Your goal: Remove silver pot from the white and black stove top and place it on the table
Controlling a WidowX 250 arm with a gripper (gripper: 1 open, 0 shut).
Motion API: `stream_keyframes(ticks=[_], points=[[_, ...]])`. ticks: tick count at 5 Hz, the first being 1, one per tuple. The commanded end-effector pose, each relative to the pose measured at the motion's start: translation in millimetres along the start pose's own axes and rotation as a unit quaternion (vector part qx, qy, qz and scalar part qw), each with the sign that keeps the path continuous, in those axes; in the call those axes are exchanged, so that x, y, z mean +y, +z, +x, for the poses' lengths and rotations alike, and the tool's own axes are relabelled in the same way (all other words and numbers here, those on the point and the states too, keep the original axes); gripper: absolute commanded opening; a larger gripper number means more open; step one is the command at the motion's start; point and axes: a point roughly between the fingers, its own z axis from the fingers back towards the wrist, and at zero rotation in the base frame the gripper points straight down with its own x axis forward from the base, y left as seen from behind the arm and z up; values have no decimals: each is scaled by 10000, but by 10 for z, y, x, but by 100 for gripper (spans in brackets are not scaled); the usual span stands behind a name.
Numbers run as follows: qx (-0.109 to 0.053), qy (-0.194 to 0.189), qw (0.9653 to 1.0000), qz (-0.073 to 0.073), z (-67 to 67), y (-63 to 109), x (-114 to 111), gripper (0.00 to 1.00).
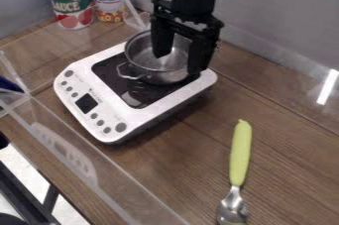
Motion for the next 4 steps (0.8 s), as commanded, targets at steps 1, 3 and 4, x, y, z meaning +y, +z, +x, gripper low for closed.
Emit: stream_keyframes(ticks=[1, 3, 4], points=[[-217, -54, 9997, 69, 67, 57, 22, 100], [-196, -71, 9997, 86, 148, -86, 86, 0], [-224, -92, 9997, 96, 171, -110, 91, 0]])
